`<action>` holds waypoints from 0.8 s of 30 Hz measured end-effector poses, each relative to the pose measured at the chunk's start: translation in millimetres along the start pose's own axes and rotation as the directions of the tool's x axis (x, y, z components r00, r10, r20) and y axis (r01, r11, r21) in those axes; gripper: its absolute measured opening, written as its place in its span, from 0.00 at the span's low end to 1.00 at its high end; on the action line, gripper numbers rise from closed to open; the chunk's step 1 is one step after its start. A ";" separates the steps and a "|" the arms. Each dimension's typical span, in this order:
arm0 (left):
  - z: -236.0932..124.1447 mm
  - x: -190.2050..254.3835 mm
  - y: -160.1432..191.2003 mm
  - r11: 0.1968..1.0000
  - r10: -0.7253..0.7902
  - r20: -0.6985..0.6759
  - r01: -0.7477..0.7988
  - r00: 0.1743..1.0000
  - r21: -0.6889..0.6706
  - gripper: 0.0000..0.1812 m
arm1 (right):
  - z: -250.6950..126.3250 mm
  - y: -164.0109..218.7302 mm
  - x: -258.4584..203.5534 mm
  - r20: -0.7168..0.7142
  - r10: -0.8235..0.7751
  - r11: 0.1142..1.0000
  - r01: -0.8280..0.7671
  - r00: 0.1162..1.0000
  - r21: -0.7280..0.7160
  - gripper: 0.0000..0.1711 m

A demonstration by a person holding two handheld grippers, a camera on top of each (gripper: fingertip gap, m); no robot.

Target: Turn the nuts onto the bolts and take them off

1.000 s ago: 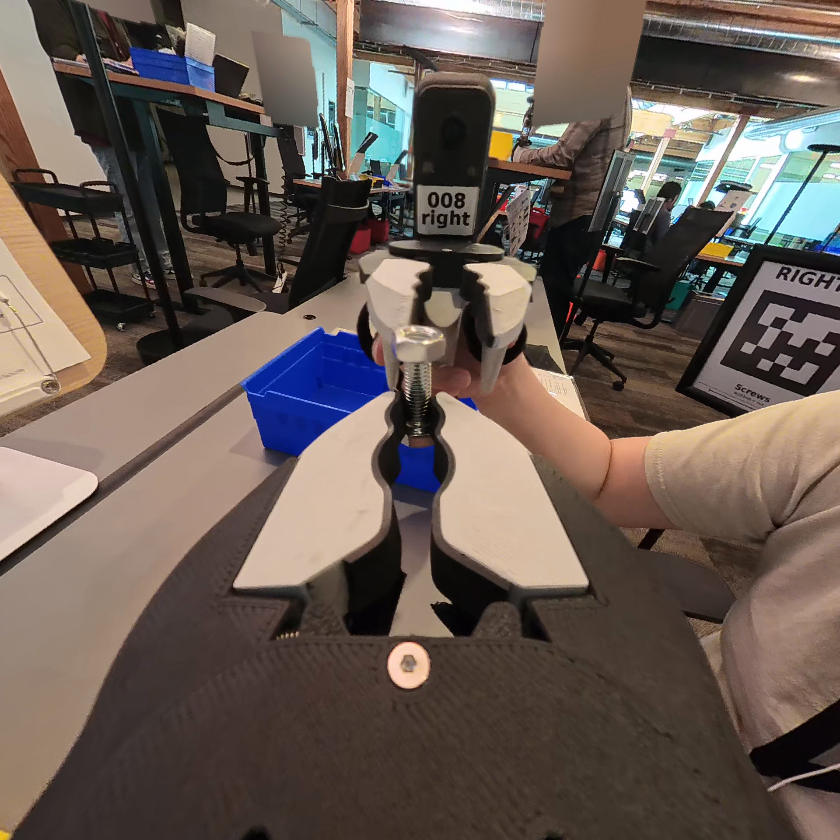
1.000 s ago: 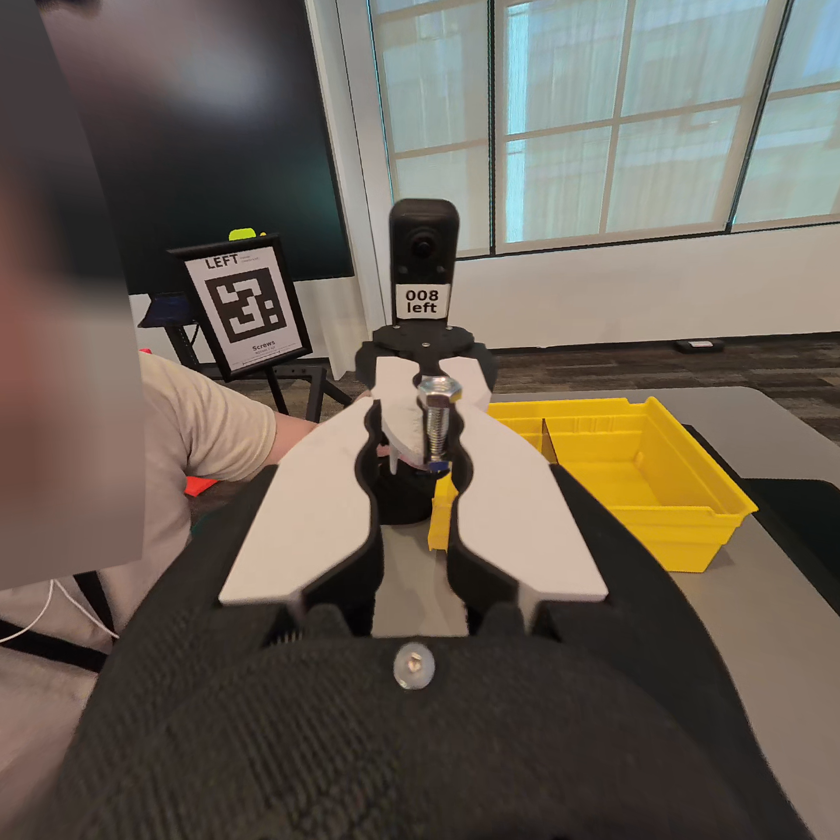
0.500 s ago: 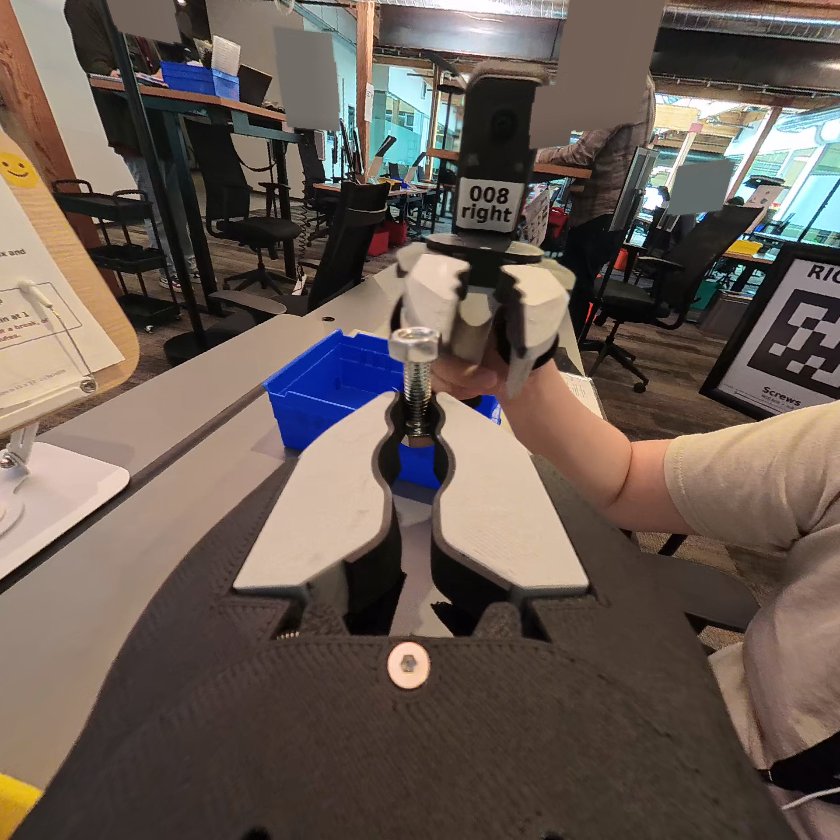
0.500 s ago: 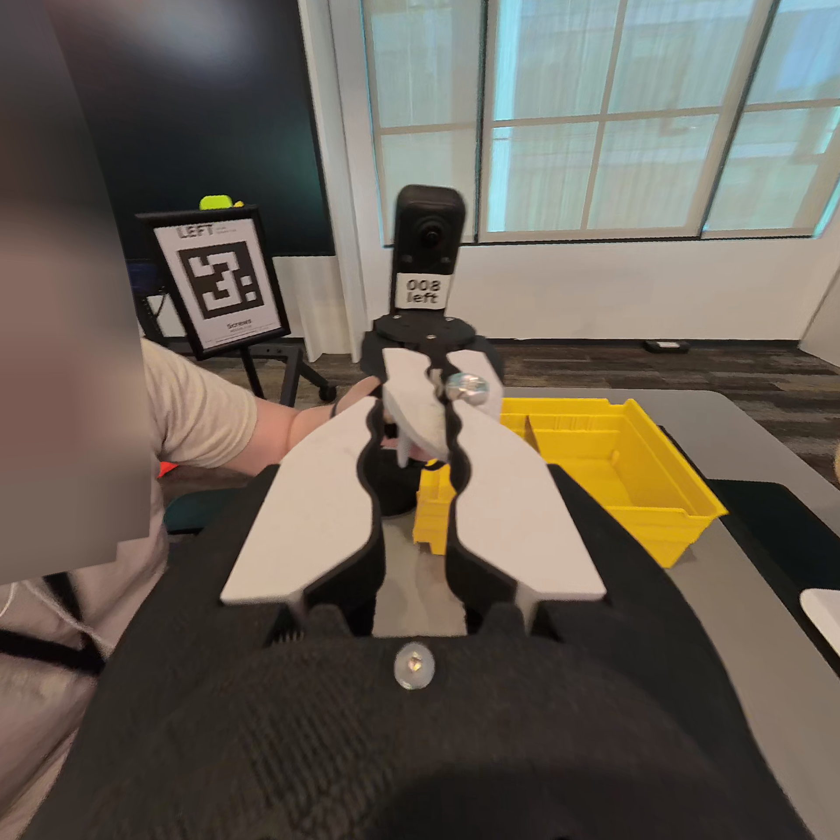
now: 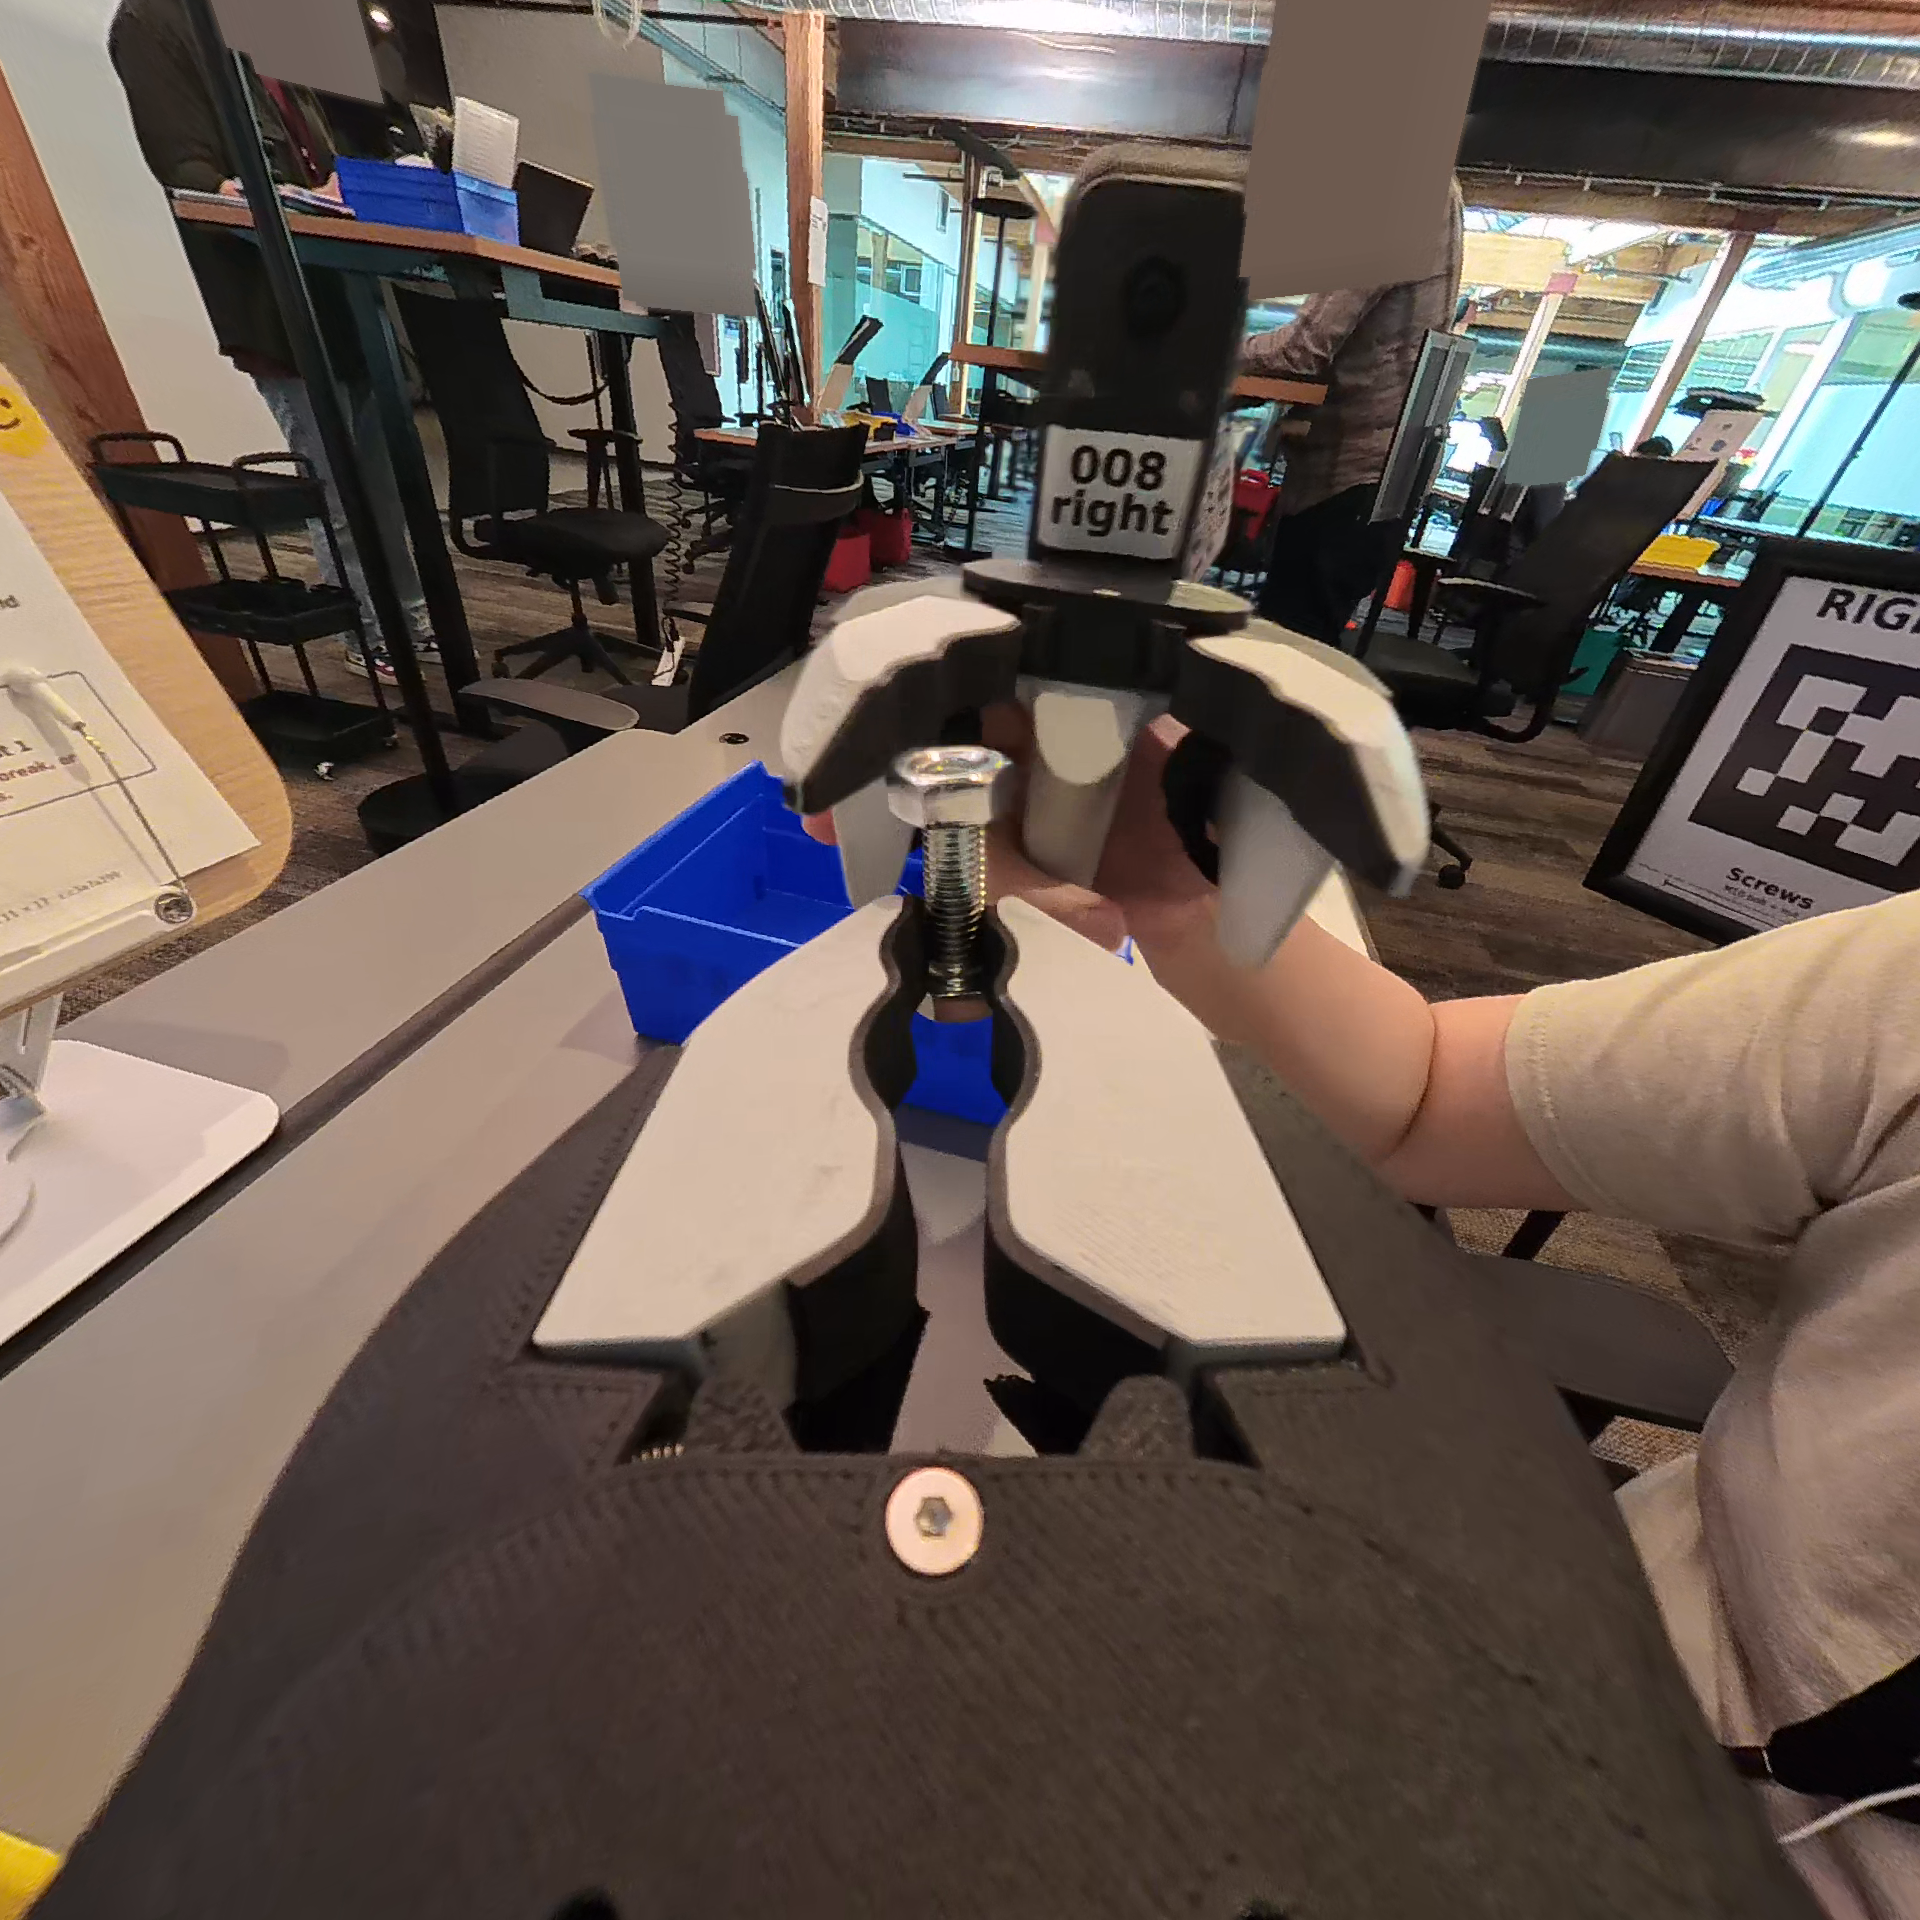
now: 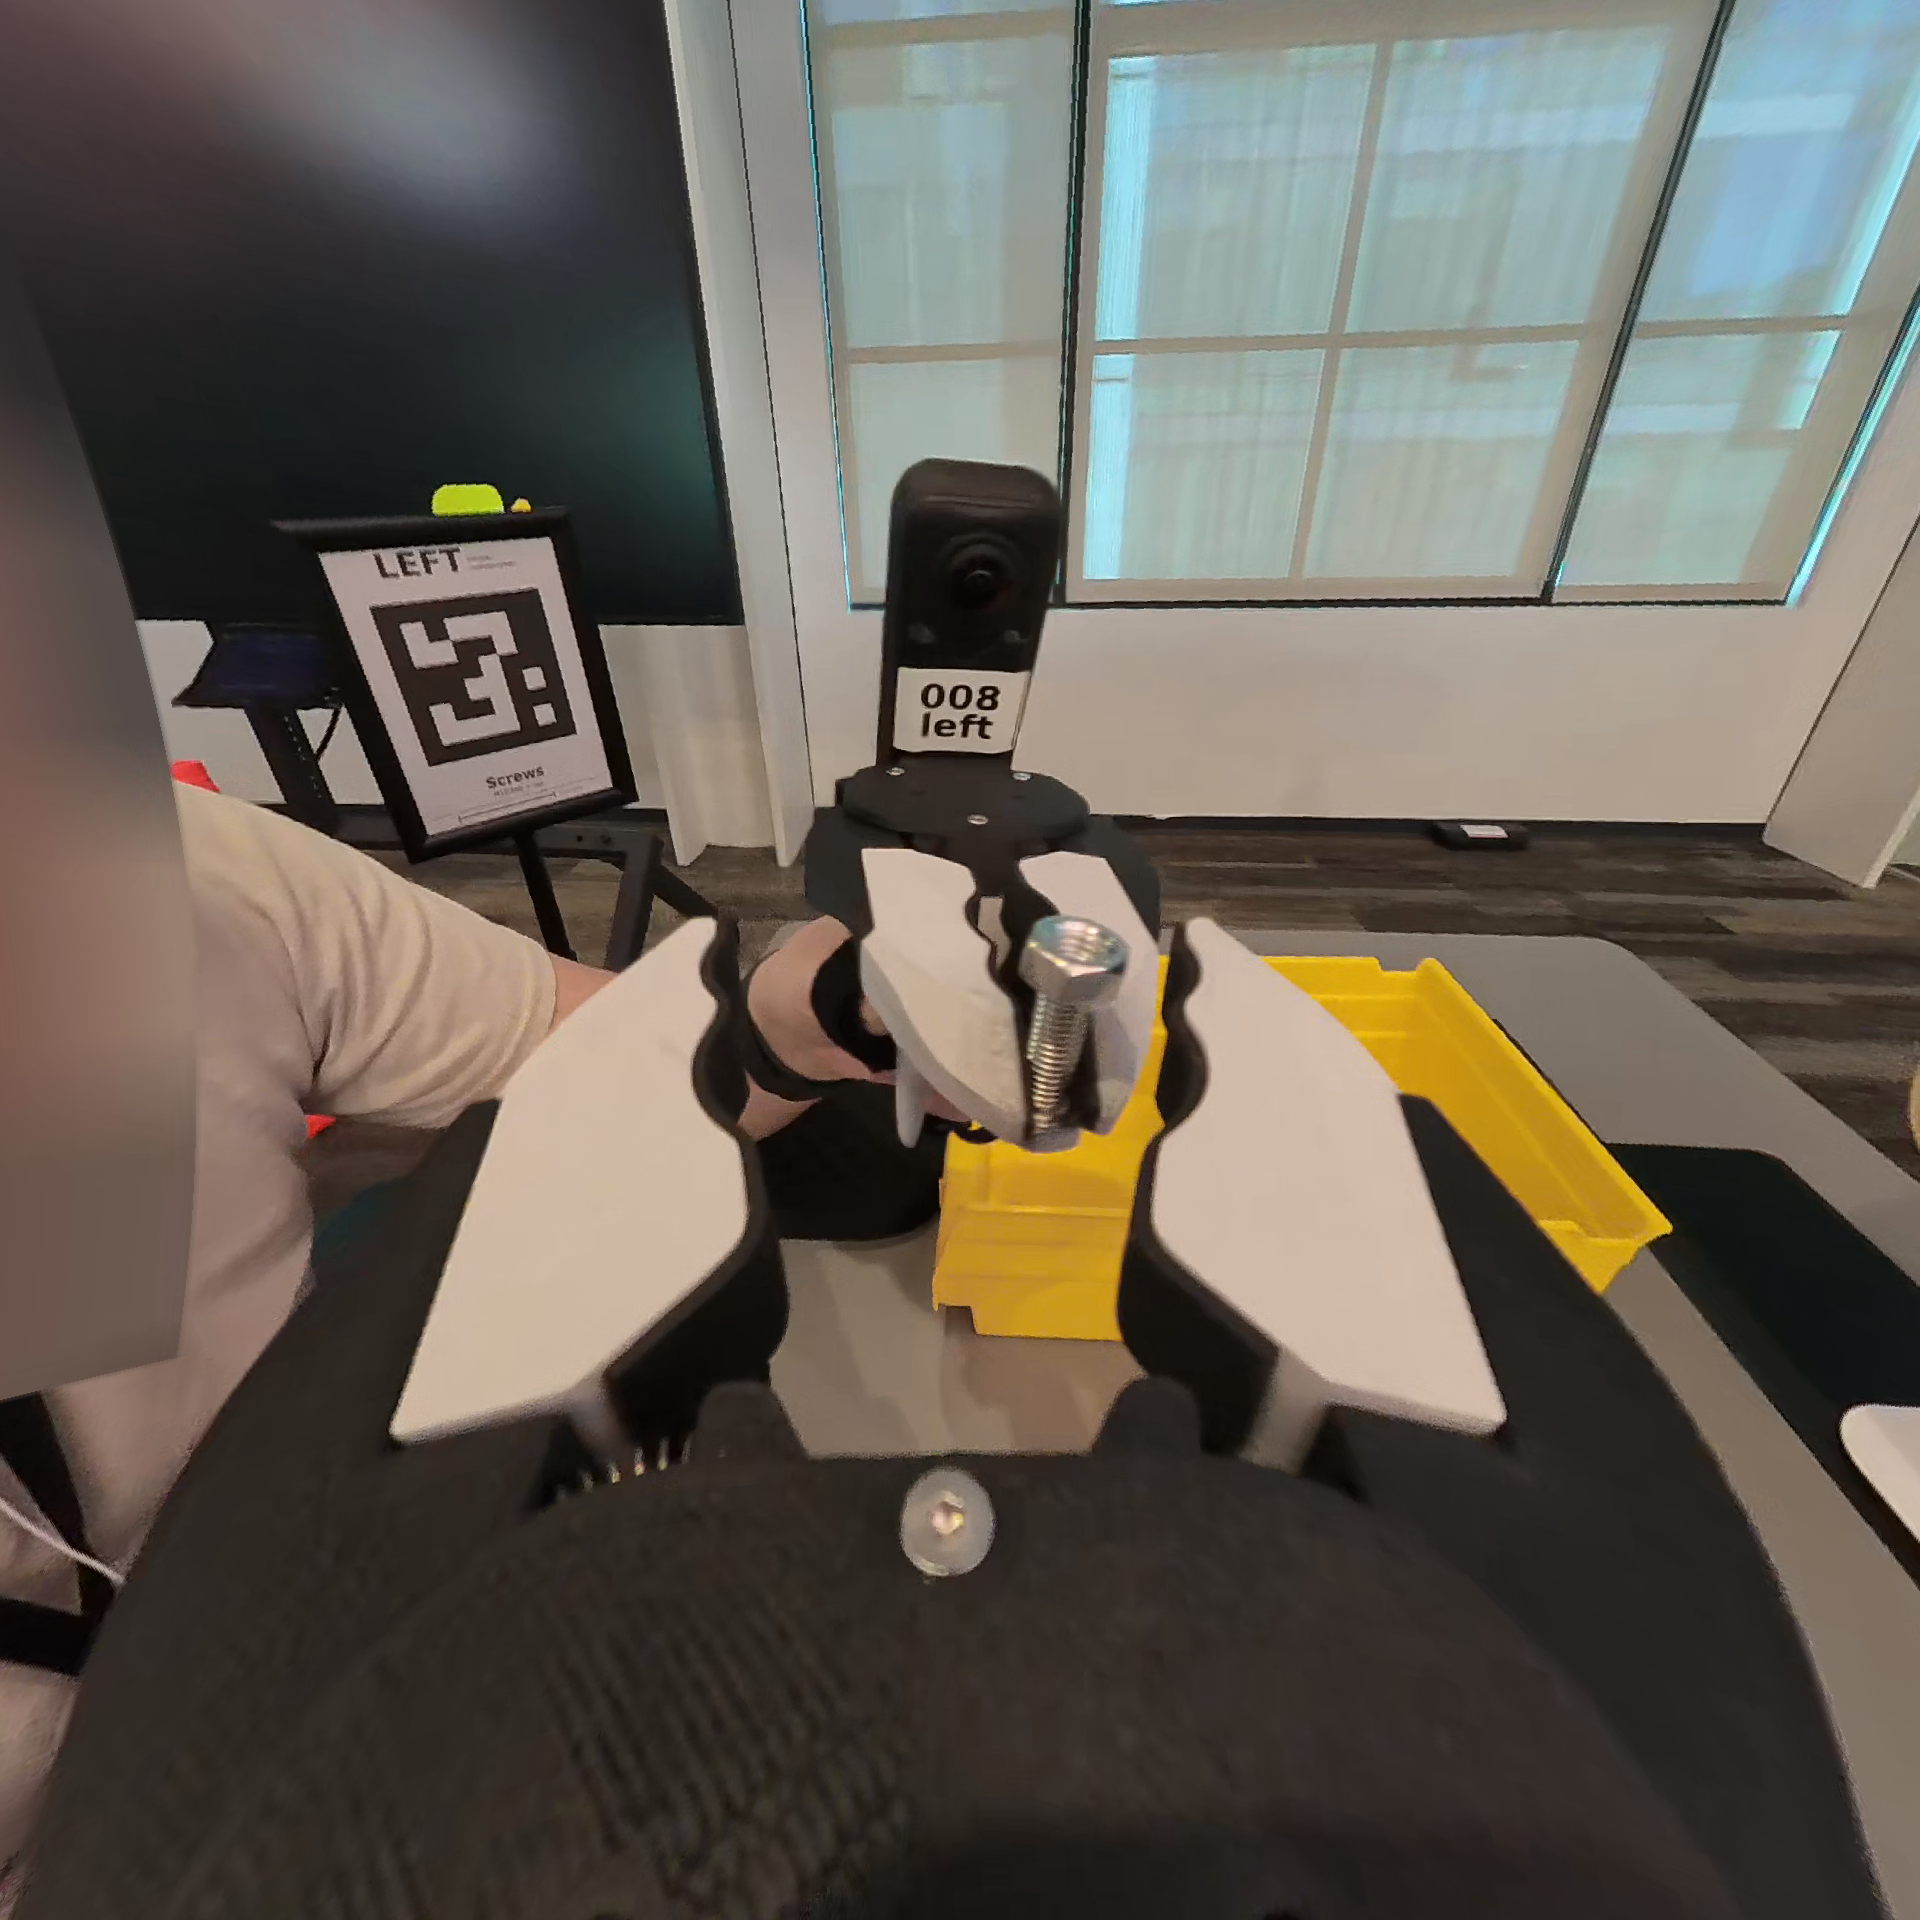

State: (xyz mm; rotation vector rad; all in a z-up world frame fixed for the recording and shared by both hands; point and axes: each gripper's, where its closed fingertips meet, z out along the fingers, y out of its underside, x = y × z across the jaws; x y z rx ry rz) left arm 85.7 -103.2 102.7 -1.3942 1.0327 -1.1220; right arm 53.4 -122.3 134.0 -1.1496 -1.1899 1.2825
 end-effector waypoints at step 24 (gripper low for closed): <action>-21.7 -26.4 -15.8 0.997 -0.021 0.117 0.012 0.993 0.075 0.05 | -3.8 -8.5 -17.6 -0.055 -0.082 0.995 0.079 0.995 -0.067 0.57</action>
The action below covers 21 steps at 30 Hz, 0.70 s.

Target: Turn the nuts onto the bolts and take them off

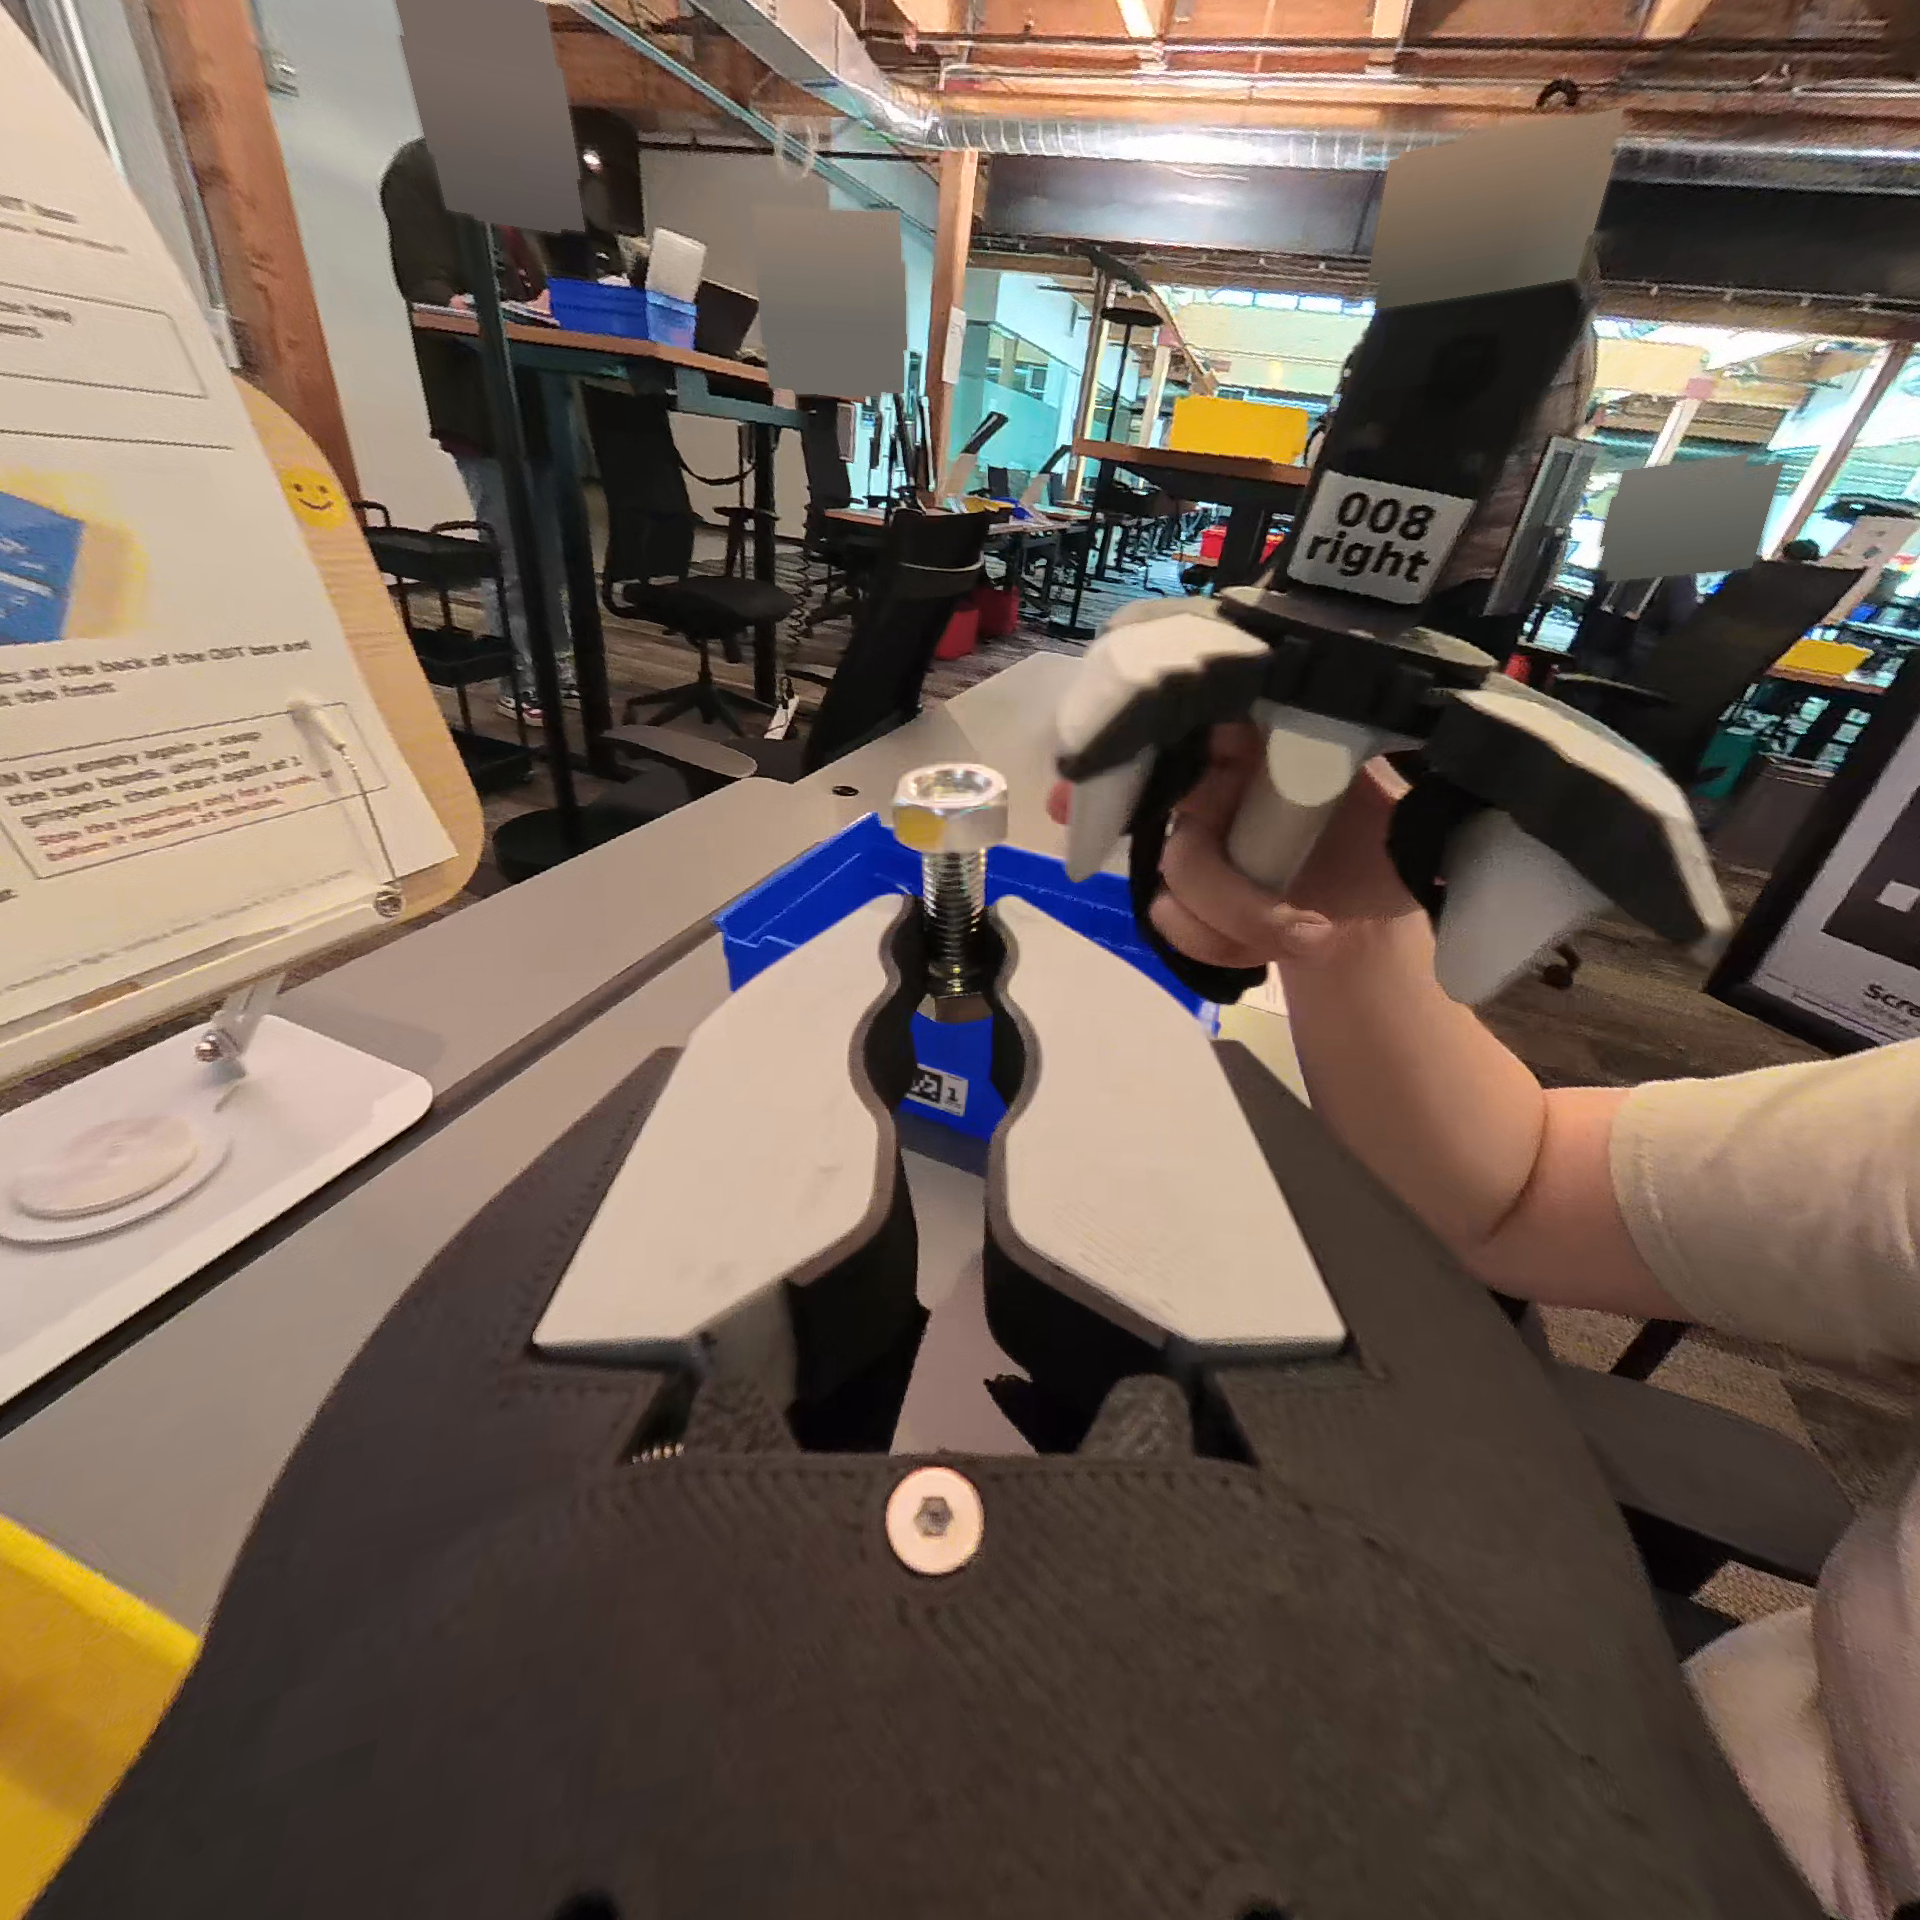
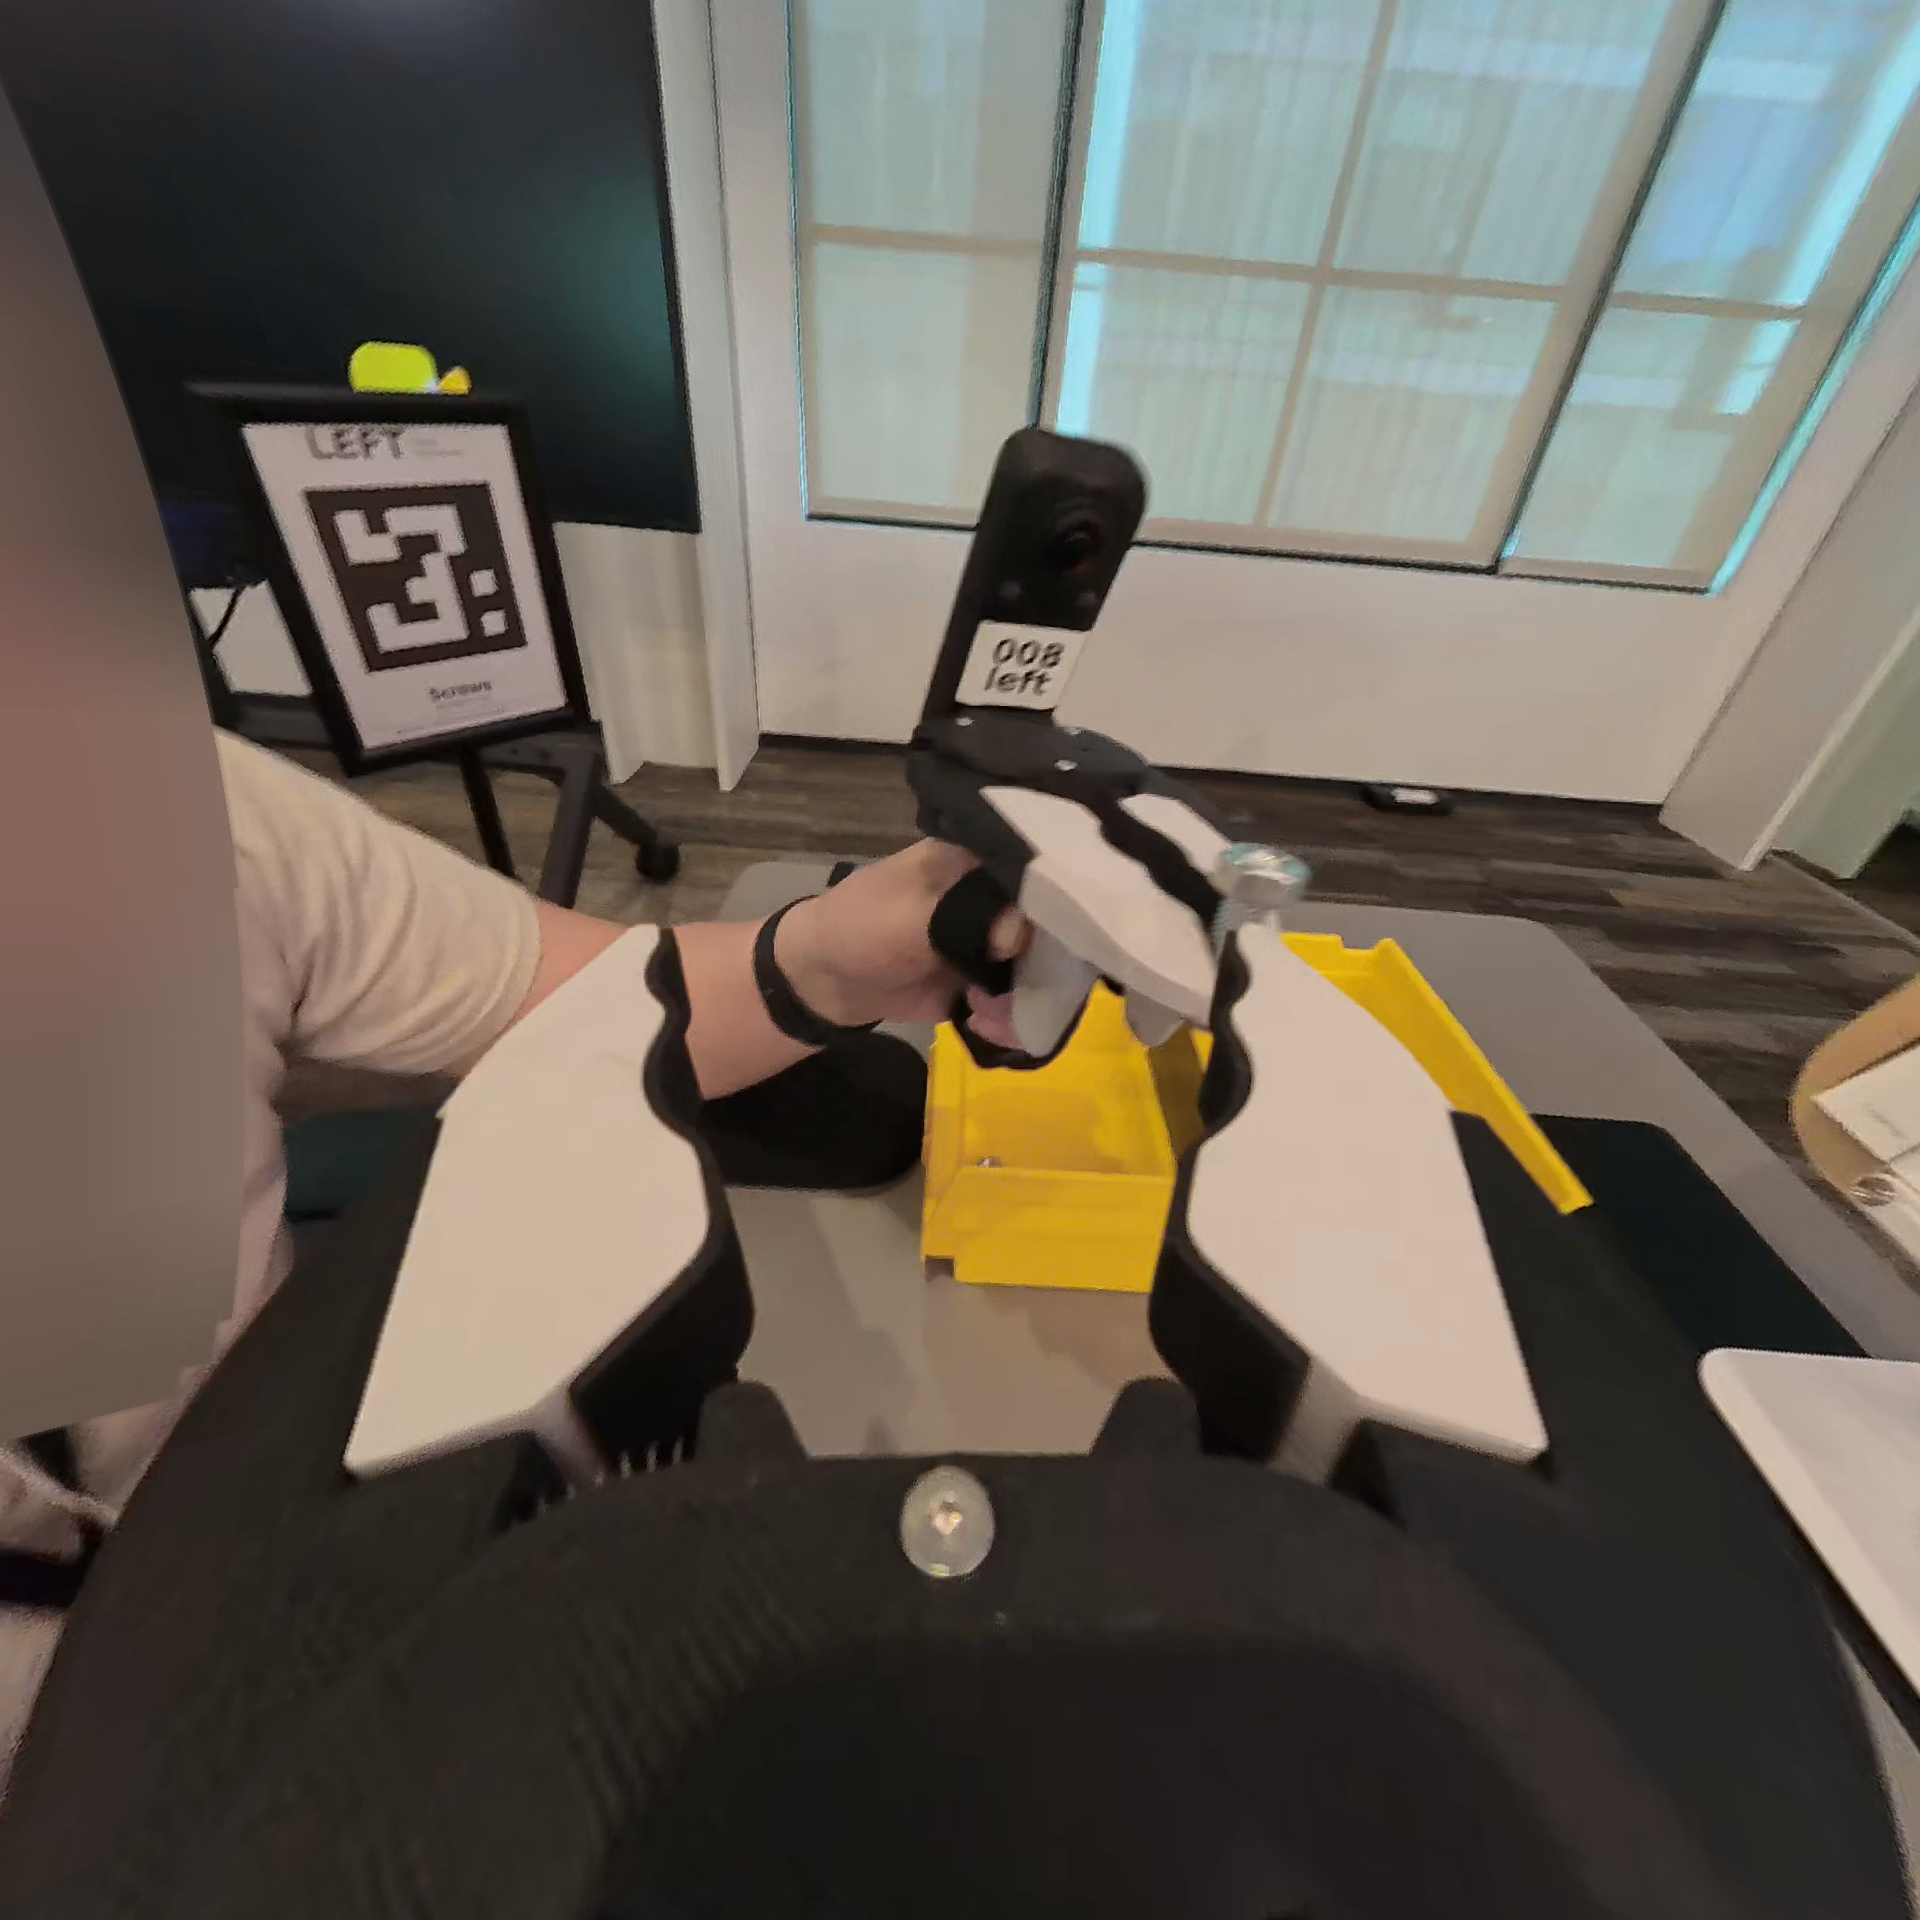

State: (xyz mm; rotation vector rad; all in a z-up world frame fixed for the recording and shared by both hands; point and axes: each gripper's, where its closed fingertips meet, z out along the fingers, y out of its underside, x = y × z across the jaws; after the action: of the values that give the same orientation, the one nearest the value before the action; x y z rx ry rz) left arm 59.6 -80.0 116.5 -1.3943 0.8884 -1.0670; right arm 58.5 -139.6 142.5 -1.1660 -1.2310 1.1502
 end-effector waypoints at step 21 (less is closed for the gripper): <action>20.9 35.9 15.6 0.997 0.055 -0.128 -0.061 0.990 -0.041 0.05 | 14.6 15.6 12.7 -0.062 0.030 0.999 -0.032 0.998 -0.025 0.52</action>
State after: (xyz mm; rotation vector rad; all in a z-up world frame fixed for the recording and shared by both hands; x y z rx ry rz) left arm 91.4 -109.0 105.7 -1.3404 1.0449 -1.1070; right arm 44.1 -125.7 127.8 -1.2355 -1.1877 1.1157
